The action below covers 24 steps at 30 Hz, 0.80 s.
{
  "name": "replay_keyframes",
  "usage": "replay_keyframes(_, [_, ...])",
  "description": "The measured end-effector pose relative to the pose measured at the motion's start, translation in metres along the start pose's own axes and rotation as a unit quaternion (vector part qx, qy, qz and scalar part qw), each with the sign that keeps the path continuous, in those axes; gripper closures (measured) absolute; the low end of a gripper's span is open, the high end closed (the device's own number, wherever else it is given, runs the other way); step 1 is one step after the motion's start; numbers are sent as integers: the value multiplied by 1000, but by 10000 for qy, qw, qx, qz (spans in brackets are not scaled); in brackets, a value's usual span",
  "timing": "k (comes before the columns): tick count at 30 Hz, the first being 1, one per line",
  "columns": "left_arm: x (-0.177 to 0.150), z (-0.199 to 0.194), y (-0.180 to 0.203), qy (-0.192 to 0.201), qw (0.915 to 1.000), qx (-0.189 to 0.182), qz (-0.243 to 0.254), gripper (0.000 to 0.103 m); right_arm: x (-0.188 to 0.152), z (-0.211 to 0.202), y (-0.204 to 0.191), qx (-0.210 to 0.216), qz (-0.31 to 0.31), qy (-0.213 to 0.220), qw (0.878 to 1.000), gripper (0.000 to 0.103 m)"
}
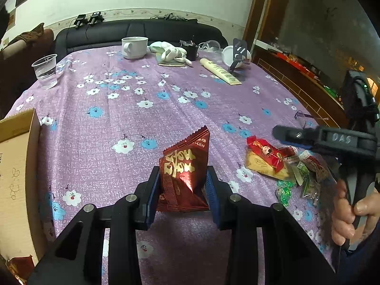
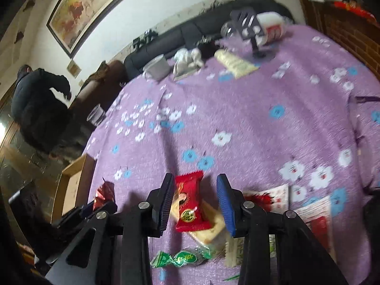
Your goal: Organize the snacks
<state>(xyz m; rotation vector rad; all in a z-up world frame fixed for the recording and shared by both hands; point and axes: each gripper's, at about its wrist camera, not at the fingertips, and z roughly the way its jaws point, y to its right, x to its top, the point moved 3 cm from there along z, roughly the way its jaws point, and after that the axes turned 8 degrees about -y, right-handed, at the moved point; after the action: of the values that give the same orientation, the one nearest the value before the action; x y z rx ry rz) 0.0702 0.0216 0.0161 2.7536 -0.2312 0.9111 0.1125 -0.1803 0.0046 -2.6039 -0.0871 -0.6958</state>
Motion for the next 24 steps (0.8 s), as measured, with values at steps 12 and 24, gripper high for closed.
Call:
replay_keyframes(12, [0,-2,1,62,10000,12,5,69,-13,16,-17,-827,-683,-122,9942,78])
replay_keyframes(24, [1,-7,-1,223,9996,175,-16,69,-29,-8,-73,-253,-1361,563,9888,79])
